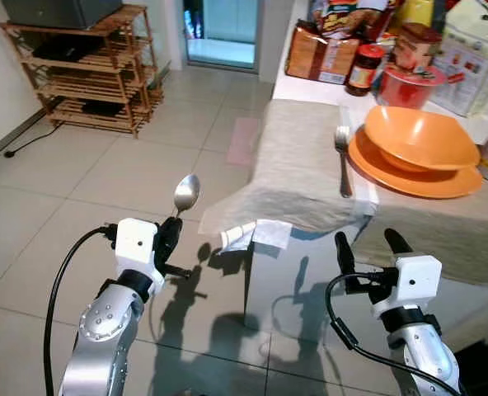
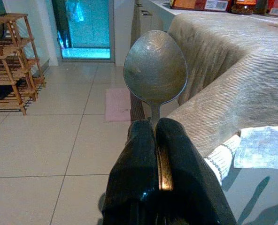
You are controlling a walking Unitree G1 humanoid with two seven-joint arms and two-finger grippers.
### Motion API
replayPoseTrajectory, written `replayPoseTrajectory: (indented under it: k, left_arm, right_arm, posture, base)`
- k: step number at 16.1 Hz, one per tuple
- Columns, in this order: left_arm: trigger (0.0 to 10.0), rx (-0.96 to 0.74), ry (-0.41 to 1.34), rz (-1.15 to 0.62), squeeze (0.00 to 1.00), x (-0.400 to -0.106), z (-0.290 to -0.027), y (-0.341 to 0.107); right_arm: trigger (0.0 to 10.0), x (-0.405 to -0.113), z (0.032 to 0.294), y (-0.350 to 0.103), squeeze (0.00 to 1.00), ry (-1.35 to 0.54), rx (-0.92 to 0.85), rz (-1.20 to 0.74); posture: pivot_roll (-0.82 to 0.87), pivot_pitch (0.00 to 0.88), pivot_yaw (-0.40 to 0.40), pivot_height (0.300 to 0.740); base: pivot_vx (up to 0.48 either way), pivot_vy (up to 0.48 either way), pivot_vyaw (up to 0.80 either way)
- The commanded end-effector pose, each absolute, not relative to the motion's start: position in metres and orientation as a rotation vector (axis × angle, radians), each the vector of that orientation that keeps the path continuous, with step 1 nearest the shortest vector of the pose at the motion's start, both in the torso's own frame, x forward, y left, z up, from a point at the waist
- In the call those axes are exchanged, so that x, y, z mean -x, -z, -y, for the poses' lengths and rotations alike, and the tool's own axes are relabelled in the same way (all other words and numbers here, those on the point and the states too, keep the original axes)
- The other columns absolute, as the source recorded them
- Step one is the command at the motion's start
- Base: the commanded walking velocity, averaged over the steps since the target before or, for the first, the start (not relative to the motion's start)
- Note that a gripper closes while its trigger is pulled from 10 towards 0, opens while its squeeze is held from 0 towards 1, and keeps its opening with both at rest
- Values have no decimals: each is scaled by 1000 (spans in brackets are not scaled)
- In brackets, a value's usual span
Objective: Setting the table
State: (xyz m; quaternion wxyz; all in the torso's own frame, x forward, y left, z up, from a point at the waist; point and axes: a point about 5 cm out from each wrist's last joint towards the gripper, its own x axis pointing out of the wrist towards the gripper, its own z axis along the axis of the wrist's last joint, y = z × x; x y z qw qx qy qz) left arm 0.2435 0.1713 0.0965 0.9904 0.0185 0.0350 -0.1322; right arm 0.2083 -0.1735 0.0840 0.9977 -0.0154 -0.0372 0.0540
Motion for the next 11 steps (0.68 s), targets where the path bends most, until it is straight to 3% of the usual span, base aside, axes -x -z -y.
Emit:
replayPoseTrajectory:
  k: [1, 11]
  left_arm:
    - [0, -27, 279, -55, 0, -247, -168, -100]
    - [0, -32, 314, -13, 0, -242, -162, -113]
  right_arm:
    - [10000, -211, 177, -85, 0, -104, 45, 80]
    - [10000, -213, 183, -84, 0, -71, 47, 51]
  posture:
    - [-109, 0, -3, 740]
    - [-104, 0, -3, 740]
  base:
    - [0, -480, 0]
    - [0, -480, 0]
